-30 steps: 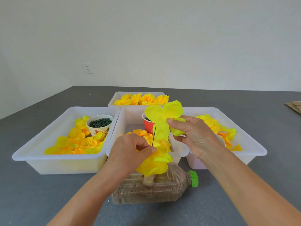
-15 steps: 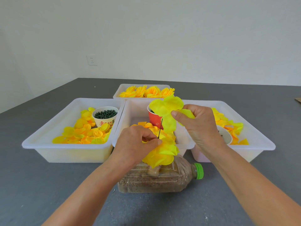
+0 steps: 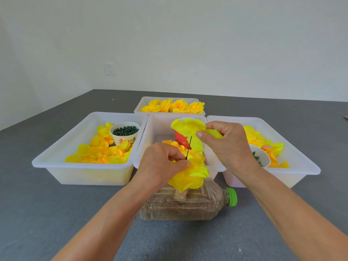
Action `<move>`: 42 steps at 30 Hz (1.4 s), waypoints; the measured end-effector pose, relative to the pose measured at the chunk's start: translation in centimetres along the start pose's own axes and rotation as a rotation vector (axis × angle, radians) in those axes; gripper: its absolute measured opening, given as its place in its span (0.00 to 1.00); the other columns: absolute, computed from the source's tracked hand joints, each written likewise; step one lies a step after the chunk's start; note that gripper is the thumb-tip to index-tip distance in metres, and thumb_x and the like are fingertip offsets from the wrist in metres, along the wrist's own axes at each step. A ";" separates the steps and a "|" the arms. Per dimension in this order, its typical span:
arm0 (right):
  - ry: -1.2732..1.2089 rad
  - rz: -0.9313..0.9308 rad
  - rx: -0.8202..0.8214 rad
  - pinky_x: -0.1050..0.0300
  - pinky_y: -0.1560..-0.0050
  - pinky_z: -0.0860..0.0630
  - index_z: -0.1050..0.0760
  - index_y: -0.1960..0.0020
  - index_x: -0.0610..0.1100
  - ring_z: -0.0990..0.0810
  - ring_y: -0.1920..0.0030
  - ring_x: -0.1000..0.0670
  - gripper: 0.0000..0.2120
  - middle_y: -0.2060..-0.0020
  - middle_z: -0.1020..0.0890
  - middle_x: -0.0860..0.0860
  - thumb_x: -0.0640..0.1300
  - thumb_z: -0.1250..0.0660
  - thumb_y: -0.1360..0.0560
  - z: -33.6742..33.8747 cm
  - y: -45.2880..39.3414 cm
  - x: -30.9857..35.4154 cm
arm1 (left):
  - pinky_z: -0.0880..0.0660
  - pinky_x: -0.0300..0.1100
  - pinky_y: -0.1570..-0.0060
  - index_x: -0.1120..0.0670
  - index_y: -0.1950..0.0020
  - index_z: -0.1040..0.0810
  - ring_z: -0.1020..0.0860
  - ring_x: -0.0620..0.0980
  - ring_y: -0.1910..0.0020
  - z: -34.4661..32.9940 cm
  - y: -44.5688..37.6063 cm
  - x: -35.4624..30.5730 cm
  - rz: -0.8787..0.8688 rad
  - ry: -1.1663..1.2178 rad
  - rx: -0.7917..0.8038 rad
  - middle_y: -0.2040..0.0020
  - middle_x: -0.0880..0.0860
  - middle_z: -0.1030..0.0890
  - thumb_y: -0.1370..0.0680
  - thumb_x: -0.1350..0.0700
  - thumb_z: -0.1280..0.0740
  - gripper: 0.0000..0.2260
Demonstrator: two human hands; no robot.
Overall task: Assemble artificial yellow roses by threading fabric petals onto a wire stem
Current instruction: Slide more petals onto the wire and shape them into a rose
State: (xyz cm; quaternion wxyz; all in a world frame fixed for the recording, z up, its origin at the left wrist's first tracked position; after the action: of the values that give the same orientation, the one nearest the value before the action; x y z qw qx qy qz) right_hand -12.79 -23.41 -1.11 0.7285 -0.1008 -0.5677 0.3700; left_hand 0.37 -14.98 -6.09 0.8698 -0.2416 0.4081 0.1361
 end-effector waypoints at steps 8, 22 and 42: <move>-0.262 -0.190 0.171 0.67 0.63 0.24 0.18 0.57 0.47 0.19 0.64 0.57 0.07 0.64 0.16 0.53 0.36 0.30 0.29 -1.7 0.2 -0.7 | 0.25 0.44 0.57 0.52 0.64 0.17 0.22 0.49 0.59 -0.1 0.0 -0.1 0.007 0.013 0.004 0.65 0.47 0.19 0.32 0.55 0.24 0.03; -0.216 -0.021 0.166 0.69 0.62 0.25 0.19 0.62 0.54 0.21 0.65 0.61 0.13 0.68 0.16 0.59 0.34 0.28 0.31 -1.0 0.5 -0.2 | 0.25 0.43 0.57 0.44 0.69 0.22 0.22 0.46 0.61 -0.1 -0.1 0.0 -0.008 0.007 0.008 0.68 0.41 0.21 0.32 0.55 0.24 0.10; 0.644 0.857 -0.029 0.49 0.55 0.25 0.17 0.54 0.39 0.18 0.60 0.43 0.08 0.63 0.16 0.46 0.33 0.27 0.33 -1.2 3.2 3.6 | 0.24 0.42 0.52 0.52 0.58 0.15 0.21 0.47 0.57 0.1 -0.1 0.4 0.008 0.072 0.022 0.62 0.47 0.16 0.32 0.53 0.24 0.05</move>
State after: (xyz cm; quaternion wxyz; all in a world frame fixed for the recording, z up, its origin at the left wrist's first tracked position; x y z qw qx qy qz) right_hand -12.78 -18.48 -0.59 0.6480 -0.4421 -0.2286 0.5765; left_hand 0.70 -14.98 -6.28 0.8566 -0.2348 0.4418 0.1264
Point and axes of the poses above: each hand's wrist, its own y-axis away from the middle knuckle, its own z-axis out of the back of the hand, x = y × z, the point moved 7 cm from there along -y, towards the middle knuckle
